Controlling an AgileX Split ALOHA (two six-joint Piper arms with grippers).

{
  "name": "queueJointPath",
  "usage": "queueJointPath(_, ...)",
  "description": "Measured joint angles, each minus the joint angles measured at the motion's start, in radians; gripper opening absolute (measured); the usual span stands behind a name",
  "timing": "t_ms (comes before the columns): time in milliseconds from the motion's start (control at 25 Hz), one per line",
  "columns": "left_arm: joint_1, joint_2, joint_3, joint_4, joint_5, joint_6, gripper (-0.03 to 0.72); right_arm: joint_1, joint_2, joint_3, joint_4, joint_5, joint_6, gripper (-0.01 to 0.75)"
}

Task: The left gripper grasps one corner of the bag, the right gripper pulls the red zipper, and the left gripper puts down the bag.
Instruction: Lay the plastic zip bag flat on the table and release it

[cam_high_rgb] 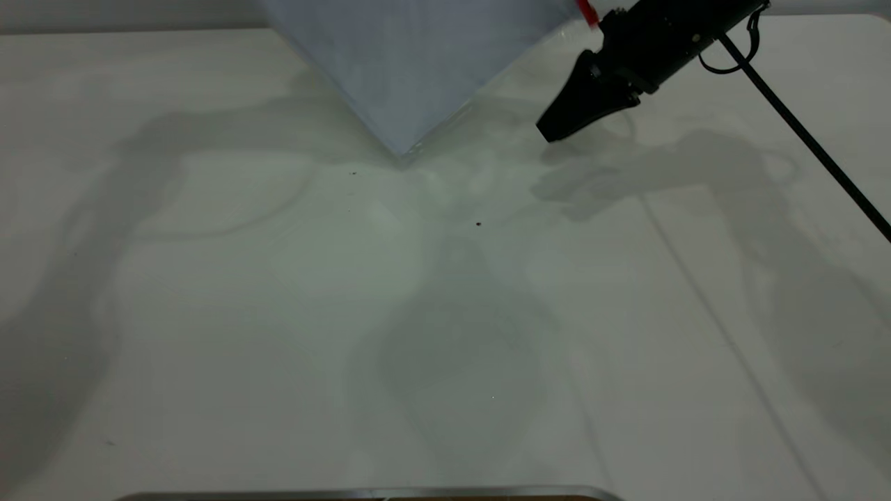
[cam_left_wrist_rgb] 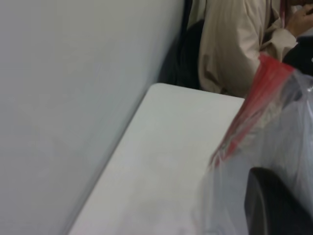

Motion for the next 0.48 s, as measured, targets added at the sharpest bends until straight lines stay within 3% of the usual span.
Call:
queueJointPath(200,-0.001,0.000,0.000,0.062,0.018,-0.059,0.051,-0.032,-0.056,0.001,0.068,0.048,0.022,0.431)
queueJointPath(480,-0.001,0.027,-0.004,0.084,0.052,-0.249,0.051,-0.083,-0.191,0.001,0.146,0.166,0.023,0.429)
